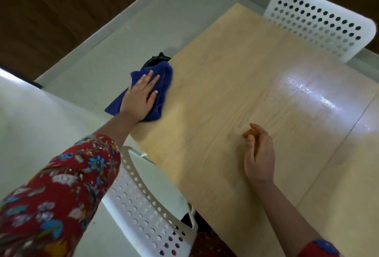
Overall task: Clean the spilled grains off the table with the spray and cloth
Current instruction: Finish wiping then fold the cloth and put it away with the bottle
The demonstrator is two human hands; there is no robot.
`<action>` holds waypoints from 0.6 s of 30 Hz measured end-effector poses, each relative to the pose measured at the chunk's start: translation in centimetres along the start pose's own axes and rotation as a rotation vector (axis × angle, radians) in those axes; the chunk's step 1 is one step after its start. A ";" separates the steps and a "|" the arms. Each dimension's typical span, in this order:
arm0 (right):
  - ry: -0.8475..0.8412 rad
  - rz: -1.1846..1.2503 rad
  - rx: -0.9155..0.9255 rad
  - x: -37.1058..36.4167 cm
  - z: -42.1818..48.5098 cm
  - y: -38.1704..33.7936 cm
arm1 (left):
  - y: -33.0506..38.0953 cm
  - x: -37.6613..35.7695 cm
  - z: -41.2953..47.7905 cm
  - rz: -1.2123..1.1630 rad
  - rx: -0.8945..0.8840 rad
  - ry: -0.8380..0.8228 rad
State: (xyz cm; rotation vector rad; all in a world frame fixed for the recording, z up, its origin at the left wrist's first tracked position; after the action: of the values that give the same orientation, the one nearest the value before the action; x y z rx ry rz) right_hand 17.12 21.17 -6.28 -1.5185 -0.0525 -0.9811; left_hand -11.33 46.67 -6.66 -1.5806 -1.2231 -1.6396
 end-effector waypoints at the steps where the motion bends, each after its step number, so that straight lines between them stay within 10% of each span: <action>1: 0.003 0.005 -0.005 0.1 0.0 0.1 | -0.7 -0.1 -0.6 -0.002 -0.025 0.011; 10: -0.031 0.273 -0.060 1.4 -1.0 -0.1 | 0.9 -1.2 -8.9 0.055 0.155 0.061; 18: -0.049 0.417 -0.078 4.3 -6.9 0.6 | 20.7 -7.2 -19.6 0.032 -0.296 -0.067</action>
State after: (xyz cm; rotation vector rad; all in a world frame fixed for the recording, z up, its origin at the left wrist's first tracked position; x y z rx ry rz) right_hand 16.48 13.10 -5.14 -1.5437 0.2613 -0.6178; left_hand -1.37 19.00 -6.77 -1.8348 -1.0159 -1.8257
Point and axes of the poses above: each hand's wrist, its own z-axis towards the middle knuckle, its own x-axis out of the back of the hand, y = z × x, the point moved 2 cm from there along z, towards the middle knuckle, and after that the axes turned 1 degree about -x, right-handed, at the moved point
